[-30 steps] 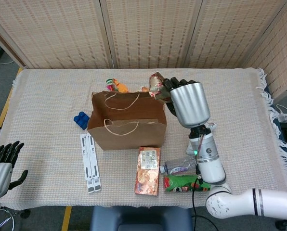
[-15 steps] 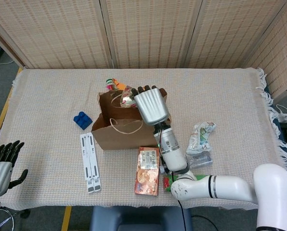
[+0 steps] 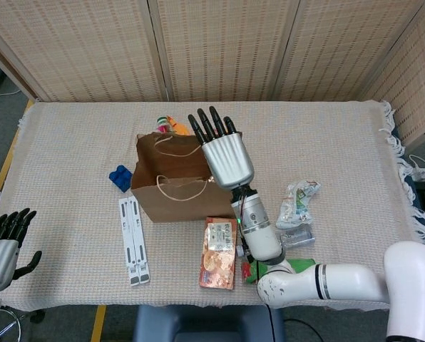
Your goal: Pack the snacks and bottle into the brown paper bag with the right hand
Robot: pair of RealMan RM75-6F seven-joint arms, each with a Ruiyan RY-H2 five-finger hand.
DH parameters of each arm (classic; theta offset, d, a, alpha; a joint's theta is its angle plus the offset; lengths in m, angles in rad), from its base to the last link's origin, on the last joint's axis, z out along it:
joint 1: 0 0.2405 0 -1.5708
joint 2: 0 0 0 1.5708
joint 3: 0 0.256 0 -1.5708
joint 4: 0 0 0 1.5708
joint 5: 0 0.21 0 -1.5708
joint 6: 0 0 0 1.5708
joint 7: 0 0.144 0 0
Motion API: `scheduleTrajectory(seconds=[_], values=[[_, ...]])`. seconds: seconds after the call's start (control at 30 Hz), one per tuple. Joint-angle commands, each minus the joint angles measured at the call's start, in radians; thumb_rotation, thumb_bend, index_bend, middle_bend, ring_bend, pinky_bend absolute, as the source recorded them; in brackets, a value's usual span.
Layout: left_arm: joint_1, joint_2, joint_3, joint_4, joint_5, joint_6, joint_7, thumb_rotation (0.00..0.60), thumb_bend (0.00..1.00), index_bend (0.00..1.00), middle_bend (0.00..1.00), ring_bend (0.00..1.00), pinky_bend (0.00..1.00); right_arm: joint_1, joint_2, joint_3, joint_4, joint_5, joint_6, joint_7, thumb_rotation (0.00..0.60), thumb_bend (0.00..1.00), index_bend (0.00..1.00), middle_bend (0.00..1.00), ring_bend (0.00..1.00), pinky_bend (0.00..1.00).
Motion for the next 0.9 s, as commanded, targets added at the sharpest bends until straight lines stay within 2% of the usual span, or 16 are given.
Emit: scheduleTrajectory(seconds=[0.03,0.2,0.33,0.43,0.53,0.6,0.67,0.77,0.9], values=[[0.000,0.000,0.000,-0.001,-0.002,-0.001,0.003,0.600,0.35,0.00,0.00,0.00,0.00,-0.064,0.097,-0.013,-0.086,-0.044,0.052,0.024,0.600,0.06,0.00,0.04,0.00,0.21],[0.001,-0.001,0.000,-0.003,-0.003,0.001,0.008,0.600,0.35,0.00,0.00,0.00,0.00,-0.206,0.253,-0.070,-0.196,-0.040,0.101,0.086,0.600,0.06,0.00,0.04,0.00,0.21],[0.001,-0.003,0.000,-0.006,-0.003,0.003,0.015,0.600,0.35,0.00,0.00,0.00,0.00,-0.341,0.373,-0.149,-0.227,0.006,0.077,0.208,0.600,0.06,0.00,0.04,0.00,0.20],[0.002,-0.006,-0.002,-0.008,-0.007,0.006,0.025,0.600,0.35,0.00,0.00,0.00,0.00,-0.394,0.443,-0.209,-0.202,0.057,-0.024,0.278,0.600,0.06,0.00,0.04,0.00,0.19],[0.004,-0.009,-0.004,-0.009,-0.010,0.010,0.033,0.600,0.35,0.00,0.00,0.00,0.00,-0.412,0.519,-0.281,-0.126,0.085,-0.217,0.345,0.600,0.06,0.00,0.04,0.00,0.16],[0.004,-0.011,-0.005,-0.010,-0.013,0.011,0.039,0.600,0.35,0.00,0.00,0.00,0.00,-0.410,0.534,-0.320,-0.063,0.055,-0.303,0.364,0.600,0.06,0.00,0.04,0.00,0.15],[0.005,-0.013,-0.006,-0.011,-0.015,0.012,0.044,0.600,0.35,0.00,0.00,0.00,0.00,-0.406,0.528,-0.369,0.020,-0.031,-0.365,0.361,0.600,0.05,0.00,0.04,0.00,0.13],[0.004,-0.013,-0.007,-0.012,-0.017,0.011,0.047,0.600,0.35,0.00,0.00,0.00,0.00,-0.396,0.497,-0.434,0.134,-0.184,-0.399,0.326,0.600,0.02,0.00,0.04,0.00,0.13],[0.004,-0.013,-0.007,-0.012,-0.017,0.011,0.045,0.600,0.35,0.00,0.00,0.00,0.00,-0.387,0.449,-0.472,0.224,-0.295,-0.420,0.316,0.600,0.00,0.00,0.04,0.00,0.12]])
